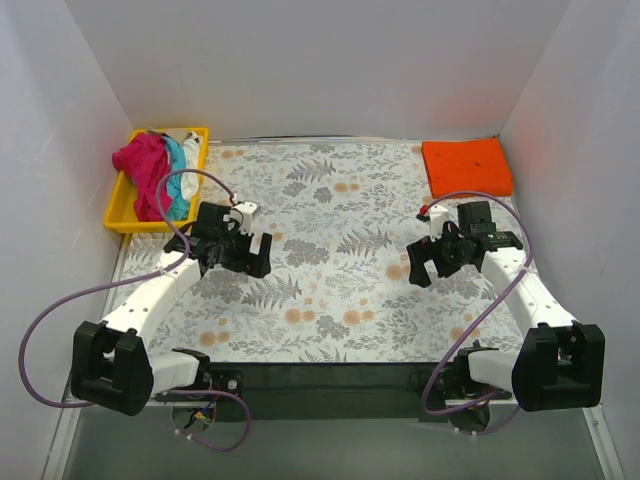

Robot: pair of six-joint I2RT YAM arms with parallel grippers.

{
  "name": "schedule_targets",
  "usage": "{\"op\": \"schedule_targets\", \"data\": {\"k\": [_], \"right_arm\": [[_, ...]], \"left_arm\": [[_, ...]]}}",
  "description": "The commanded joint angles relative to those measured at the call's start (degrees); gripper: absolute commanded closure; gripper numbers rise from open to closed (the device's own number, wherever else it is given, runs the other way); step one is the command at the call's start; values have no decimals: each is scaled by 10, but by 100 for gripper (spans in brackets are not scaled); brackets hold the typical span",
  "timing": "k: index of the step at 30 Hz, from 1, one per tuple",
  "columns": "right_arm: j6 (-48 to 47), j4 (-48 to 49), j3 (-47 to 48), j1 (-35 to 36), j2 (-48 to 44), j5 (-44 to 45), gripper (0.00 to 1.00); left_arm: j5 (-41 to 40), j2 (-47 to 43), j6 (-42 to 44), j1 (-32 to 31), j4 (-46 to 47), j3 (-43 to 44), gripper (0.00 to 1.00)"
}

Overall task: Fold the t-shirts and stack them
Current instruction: Grab the tshirt from the pile

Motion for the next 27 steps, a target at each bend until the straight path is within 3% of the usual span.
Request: {"op": "schedule_targets", "data": {"k": [1, 9, 15, 18, 21, 27], "right_arm": [[4, 14, 12, 4, -3, -15, 2], [3, 15, 5, 4, 0, -8, 2], [3, 14, 3, 4, -4, -4, 2], [3, 14, -1, 4, -1, -3, 2], [2, 14, 0, 4, 9, -4, 2], [5, 15, 9, 4, 15, -13, 2]], "left_arm": [[24, -2, -11, 1, -19, 52, 2], [45, 38, -22, 23, -61, 199, 2], [80, 143, -37, 148, -82, 343, 2], [43, 179, -34, 186, -67, 404, 2], [40, 209, -52, 235, -45, 452, 5], [61, 333, -60, 333, -49, 566, 21]]}}
